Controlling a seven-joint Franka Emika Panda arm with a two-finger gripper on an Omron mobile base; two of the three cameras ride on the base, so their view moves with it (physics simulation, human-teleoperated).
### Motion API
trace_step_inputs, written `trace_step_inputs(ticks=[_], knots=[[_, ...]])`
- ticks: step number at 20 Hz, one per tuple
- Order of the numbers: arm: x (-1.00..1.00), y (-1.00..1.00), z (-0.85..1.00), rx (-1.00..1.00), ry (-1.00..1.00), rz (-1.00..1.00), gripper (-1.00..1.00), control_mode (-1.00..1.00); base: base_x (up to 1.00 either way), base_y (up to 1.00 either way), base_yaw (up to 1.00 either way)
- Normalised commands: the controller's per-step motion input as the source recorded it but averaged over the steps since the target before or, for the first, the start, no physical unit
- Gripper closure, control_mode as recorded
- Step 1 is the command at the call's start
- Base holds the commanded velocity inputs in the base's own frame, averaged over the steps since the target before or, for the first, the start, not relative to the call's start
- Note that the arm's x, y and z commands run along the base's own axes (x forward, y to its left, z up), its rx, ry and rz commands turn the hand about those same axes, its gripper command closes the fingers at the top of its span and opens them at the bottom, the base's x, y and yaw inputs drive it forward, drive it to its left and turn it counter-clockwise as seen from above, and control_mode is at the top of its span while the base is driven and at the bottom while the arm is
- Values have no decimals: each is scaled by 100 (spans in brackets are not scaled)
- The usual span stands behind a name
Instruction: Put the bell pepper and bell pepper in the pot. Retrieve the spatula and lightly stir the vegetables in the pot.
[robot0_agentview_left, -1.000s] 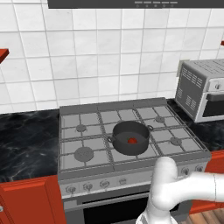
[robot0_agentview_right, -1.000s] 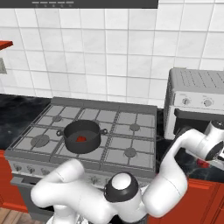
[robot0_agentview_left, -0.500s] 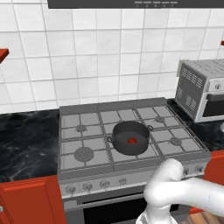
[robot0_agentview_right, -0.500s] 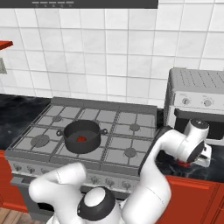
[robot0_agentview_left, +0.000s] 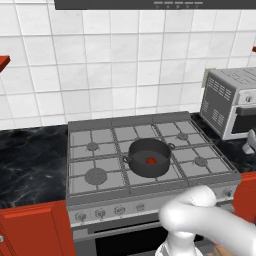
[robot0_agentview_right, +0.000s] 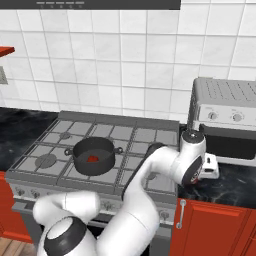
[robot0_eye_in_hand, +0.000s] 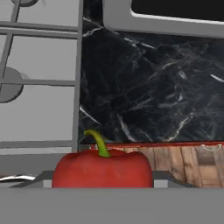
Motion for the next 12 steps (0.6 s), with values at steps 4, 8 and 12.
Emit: trace_step_inputs(ticks=[4,8,12], knots=[[-6,64,50,-22,-9,16,100,-100,0,0,0],[-1,59,58,-12,-24,21,100,-100,0,0,0],[0,70,48,0,-4,13,100,-100,0,0,0]])
